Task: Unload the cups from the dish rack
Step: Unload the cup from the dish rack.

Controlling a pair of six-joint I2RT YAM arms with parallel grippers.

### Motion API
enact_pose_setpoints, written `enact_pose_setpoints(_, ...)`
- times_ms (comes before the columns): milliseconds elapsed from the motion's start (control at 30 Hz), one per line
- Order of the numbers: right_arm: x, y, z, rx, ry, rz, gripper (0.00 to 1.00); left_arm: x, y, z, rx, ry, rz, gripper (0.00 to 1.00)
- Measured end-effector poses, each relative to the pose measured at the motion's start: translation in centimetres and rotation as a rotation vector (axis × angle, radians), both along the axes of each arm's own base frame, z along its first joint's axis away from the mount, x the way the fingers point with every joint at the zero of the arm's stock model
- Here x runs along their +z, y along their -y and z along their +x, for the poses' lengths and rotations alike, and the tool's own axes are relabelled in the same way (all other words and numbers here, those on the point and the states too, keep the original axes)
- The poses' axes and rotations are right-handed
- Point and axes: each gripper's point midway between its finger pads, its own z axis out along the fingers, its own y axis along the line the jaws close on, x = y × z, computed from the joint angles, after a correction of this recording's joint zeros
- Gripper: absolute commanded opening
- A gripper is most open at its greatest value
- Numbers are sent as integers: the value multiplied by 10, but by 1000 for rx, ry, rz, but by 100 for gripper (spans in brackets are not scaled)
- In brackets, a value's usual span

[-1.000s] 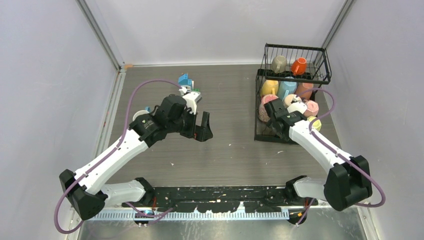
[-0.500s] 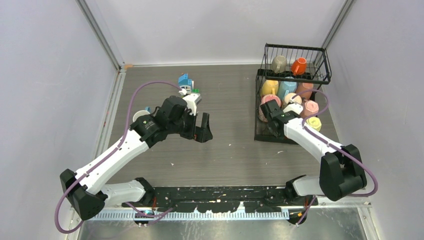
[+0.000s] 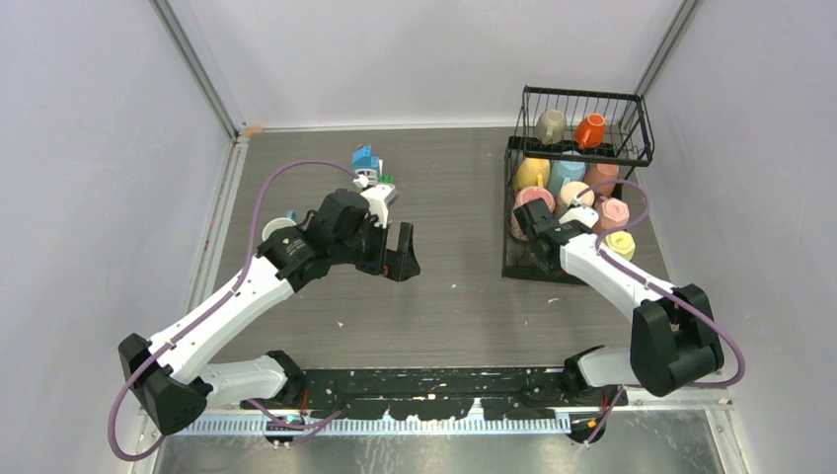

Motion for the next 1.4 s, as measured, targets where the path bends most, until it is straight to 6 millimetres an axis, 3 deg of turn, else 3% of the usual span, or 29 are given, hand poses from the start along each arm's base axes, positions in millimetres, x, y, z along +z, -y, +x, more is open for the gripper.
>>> enact_pose_setpoints(300, 6, -3, -5, 8, -4, 21, 8, -3, 1, 1, 0, -6, 6, 100)
enact_pose_setpoints(567, 36, -5, -6, -6, 112, 85, 1, -6, 3, 3, -3, -13, 10, 100)
enact_pose_setpoints(833, 50, -4, -7, -10, 186, 118, 1, -8, 6, 4, -3, -22, 7, 100)
enact_pose_setpoints(1400, 77, -14, -11, 20, 284, 215, 1, -11, 38, 9, 93, -142, -197, 100)
